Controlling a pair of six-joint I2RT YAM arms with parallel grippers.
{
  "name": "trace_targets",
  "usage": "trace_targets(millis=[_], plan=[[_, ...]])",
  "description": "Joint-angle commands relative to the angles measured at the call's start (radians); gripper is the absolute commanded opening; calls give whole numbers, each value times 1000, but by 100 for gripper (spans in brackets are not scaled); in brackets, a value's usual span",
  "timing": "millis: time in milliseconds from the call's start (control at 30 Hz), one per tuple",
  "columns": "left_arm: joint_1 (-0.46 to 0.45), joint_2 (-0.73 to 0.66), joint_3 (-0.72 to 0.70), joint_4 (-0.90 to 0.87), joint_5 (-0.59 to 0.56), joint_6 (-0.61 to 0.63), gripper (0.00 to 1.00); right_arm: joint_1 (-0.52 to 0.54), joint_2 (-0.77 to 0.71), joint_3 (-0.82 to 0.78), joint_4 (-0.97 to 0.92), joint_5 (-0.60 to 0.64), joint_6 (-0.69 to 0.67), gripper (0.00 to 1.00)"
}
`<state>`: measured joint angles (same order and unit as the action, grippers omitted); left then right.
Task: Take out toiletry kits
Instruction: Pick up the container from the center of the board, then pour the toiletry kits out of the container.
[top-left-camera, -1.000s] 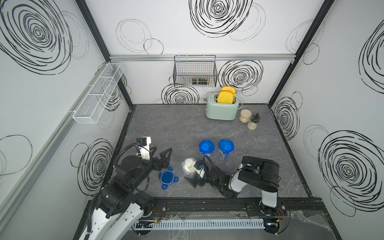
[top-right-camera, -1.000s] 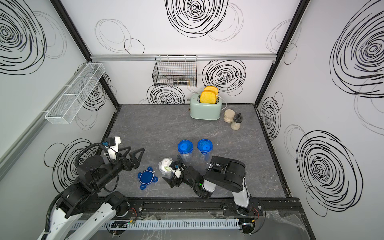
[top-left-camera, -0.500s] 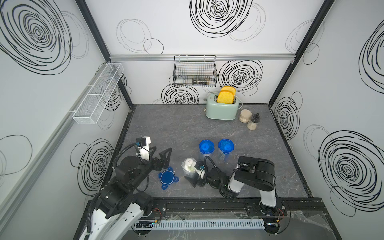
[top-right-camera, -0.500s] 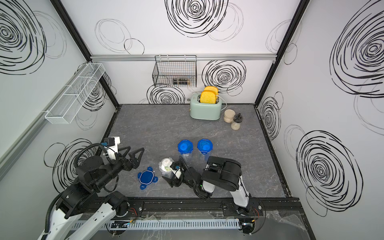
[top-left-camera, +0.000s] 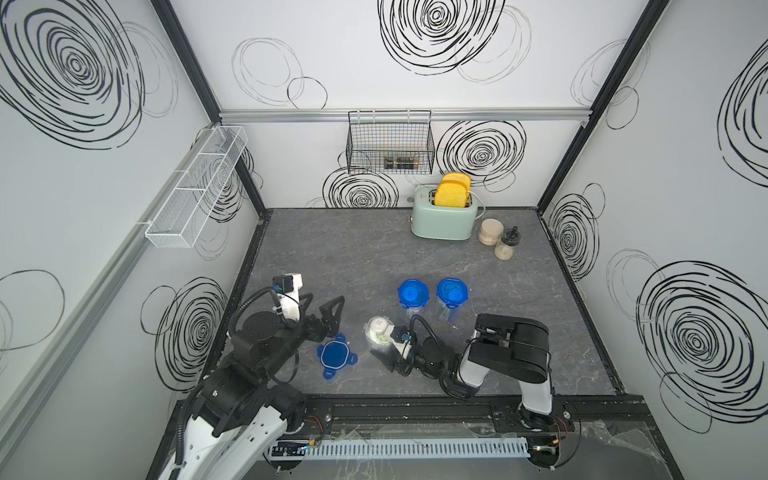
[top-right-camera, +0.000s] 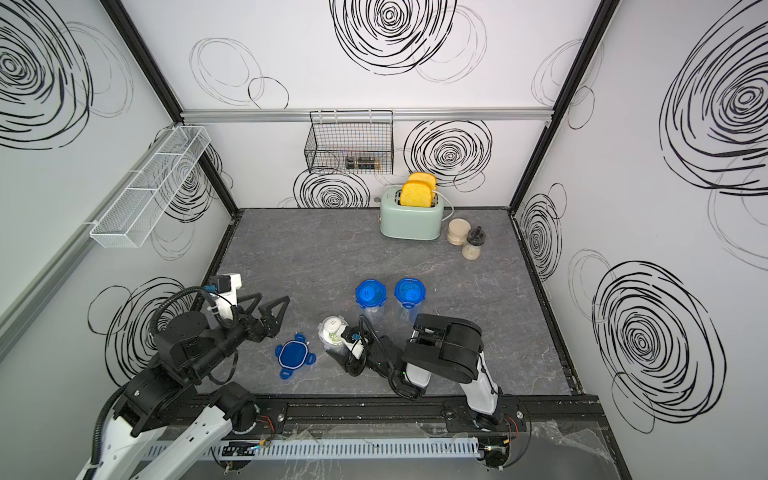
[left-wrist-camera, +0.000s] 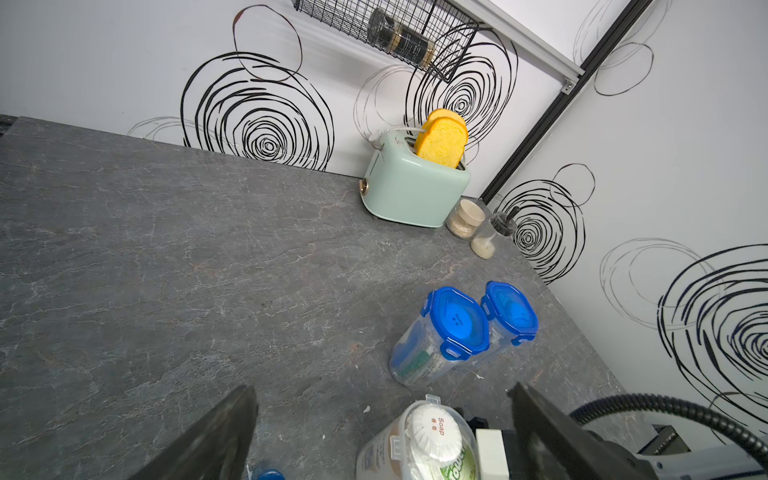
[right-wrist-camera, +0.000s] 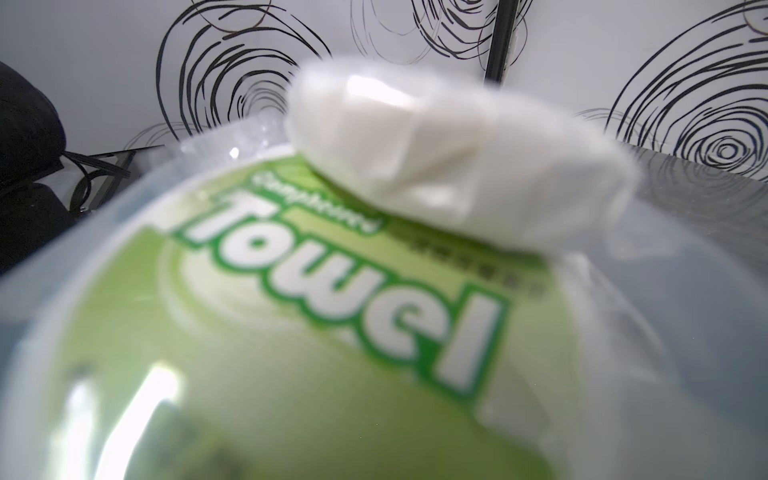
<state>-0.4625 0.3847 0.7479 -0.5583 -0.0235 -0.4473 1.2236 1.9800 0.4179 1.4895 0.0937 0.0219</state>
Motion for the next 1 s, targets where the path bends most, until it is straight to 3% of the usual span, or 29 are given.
trace_targets(millis=[0, 167, 233, 533, 967], plan=[[9, -9, -5, 52, -6, 16, 99, 20, -63, -3, 30, -28, -31, 62], [9, -13, -5, 52, -8, 16, 99, 22, -209, 77, -258, -61, 77, 56], [10, -14, -5, 52, -7, 16, 99, 19, -262, 159, -478, -83, 146, 55], [11, -13, -1, 42, -39, 15, 100, -15, -271, 425, -884, -258, 300, 55], [13, -15, -1, 37, -73, 10, 98, -172, -99, 693, -1077, -549, 639, 51]])
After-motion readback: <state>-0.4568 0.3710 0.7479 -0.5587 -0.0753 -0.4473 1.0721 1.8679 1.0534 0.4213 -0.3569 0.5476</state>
